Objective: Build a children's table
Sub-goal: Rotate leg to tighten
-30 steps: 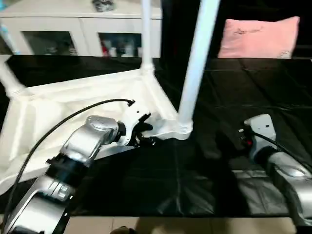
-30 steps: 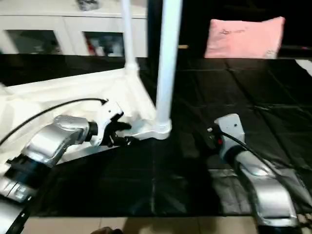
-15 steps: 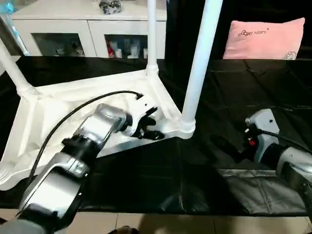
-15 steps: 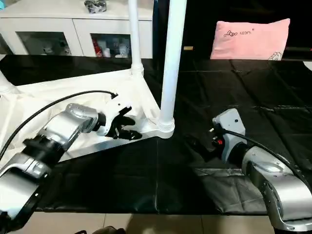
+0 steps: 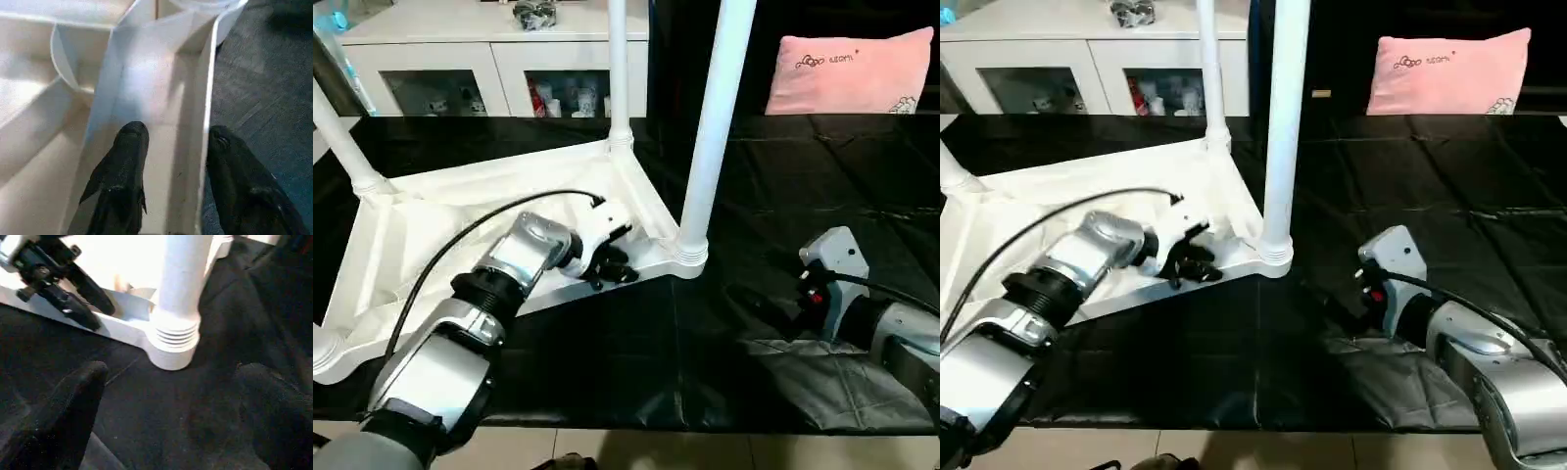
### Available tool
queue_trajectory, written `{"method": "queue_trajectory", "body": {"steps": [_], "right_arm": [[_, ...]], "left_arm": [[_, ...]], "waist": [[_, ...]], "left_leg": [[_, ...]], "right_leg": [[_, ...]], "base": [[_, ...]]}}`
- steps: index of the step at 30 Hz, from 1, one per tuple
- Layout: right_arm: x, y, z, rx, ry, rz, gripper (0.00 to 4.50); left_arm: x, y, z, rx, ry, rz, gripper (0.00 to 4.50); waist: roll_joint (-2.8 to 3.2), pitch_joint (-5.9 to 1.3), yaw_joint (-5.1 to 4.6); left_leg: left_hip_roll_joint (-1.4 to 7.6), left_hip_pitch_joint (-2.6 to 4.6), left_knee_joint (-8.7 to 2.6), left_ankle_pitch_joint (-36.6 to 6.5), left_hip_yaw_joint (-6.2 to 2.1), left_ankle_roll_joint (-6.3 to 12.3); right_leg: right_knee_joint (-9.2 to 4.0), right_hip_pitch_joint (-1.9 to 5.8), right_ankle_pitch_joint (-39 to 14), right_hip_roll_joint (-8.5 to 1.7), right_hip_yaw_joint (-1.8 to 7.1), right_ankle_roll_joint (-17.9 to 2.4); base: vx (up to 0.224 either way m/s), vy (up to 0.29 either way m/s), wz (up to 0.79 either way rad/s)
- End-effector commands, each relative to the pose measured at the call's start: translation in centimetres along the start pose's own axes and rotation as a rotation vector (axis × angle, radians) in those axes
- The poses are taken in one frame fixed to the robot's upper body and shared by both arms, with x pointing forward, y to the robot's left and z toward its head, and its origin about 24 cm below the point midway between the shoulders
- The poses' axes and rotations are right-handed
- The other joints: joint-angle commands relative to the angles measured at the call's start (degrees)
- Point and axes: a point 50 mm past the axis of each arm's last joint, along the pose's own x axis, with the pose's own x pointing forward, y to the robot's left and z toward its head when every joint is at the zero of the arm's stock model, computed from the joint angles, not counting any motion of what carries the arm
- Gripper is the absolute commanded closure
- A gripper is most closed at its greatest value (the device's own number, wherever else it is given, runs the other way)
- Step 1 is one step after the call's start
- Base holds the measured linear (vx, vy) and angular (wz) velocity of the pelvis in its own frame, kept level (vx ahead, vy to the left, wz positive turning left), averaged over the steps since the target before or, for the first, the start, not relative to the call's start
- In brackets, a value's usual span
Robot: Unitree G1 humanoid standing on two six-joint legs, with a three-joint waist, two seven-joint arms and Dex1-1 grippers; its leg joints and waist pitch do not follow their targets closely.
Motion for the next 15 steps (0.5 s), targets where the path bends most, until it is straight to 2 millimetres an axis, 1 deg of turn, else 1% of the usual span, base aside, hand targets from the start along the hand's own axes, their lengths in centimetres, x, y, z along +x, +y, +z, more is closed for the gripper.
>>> {"method": "queue_trajectory", "body": {"steps": [1,2,3,7,9,10,11,12,13,14,15], "right_arm": [[-0.09,0.59,0.34,-0.016,-0.008,0.031,0.0],[-0.09,0.61,0.32,-0.016,-0.006,0.032,0.0],[-0.09,0.63,0.3,-0.018,-0.005,0.033,0.0],[-0.13,0.66,0.25,-0.022,-0.002,0.038,0.0],[-0.14,0.65,0.24,-0.024,-0.001,0.038,0.0],[-0.16,0.65,0.22,-0.024,0.0,0.039,0.0],[-0.17,0.66,0.21,-0.025,0.001,0.041,0.0],[-0.18,0.66,0.2,-0.026,0.002,0.042,0.0],[-0.18,0.66,0.2,-0.032,0.002,0.044,0.0],[-0.18,0.65,0.2,-0.034,0.002,0.044,0.0],[-0.18,0.65,0.21,-0.035,0.002,0.044,0.0]], "left_arm": [[-0.28,0.42,0.68,0.032,0.005,0.025,2.9],[-0.26,0.42,0.68,0.033,0.005,0.024,2.9],[-0.23,0.41,0.7,0.032,0.004,0.023,3.14],[-0.08,0.36,0.92,0.032,-0.008,0.01,3.23],[-0.05,0.37,0.95,0.034,-0.009,0.006,3.48],[-0.03,0.37,0.98,0.035,-0.011,0.004,3.6],[-0.02,0.35,1.02,0.037,-0.014,-0.002,3.6],[-0.01,0.33,1.04,0.038,-0.016,-0.006,3.61],[0.01,0.28,1.07,0.041,-0.019,-0.016,3.85],[0.0,0.26,1.05,0.042,-0.019,-0.019,3.85],[0.01,0.26,1.05,0.042,-0.019,-0.021,3.97]], "waist": [[-0.51,-3.47,0.26],[-0.53,-3.47,0.24],[-0.55,-3.47,0.22],[-0.55,-3.34,0.21],[-0.58,-3.33,0.22],[-0.58,-3.33,0.2],[-0.69,-3.32,0.17],[-0.66,-3.32,0.19],[-0.67,-3.33,0.2],[-0.74,-3.33,0.21],[-0.71,-3.34,0.22]], "left_leg": [[3.74,2.43,-4.44,-14.5,-1.72,0.63],[3.75,2.44,-4.44,-14.5,-1.71,0.72],[3.72,2.46,-4.44,-14.5,-1.71,0.84],[3.69,2.53,-4.48,-15.8,-1.67,0.46],[3.74,2.55,-4.52,-15.9,-1.7,0.3],[3.78,2.54,-4.56,-15.9,-1.71,0.31],[3.79,2.52,-4.55,-15.8,-1.71,0.4],[3.81,2.53,-4.56,-15.8,-1.71,0.39],[3.79,2.5,-4.53,-15.5,-1.7,0.56],[3.8,2.48,-4.53,-15.4,-1.71,0.66],[3.82,2.46,-4.53,-15.2,-1.71,0.78]], "right_leg": [[-4.65,1.25,-2.7,-3.28,1.16,-15.6],[-4.67,1.25,-2.4,-3.25,1.16,-15.7],[-4.65,1.22,-2.2,-3.23,1.13,-15.8],[-4.9,1.1,-4.6,-3.31,1.19,-15.8],[-4.93,1.11,-4.8,-3.36,1.22,-15.7],[-4.9,1.1,-4.7,-3.35,1.22,-15.7],[-4.93,1.09,-4.6,-3.36,1.24,-15.7],[-4.89,1.1,-4.5,-3.38,1.23,-15.7],[-4.88,1.1,-4.3,-3.42,1.23,-15.7],[-4.85,1.13,-4.1,-3.39,1.21,-15.8],[-4.81,1.14,-3.9,-3.42,1.2,-15.8]], "base": [[0.0,0.0,0.0],[0.0,0.0,0.0],[0.0,0.0,0.0],[0.0,0.0,0.0],[0.0,0.0,0.0],[0.0,0.0,0.0],[0.0,0.0,0.0],[0.0,0.0,0.0],[0.0,0.0,0.0],[0.0,0.0,0.0],[0.0,0.0,0.0]]}}
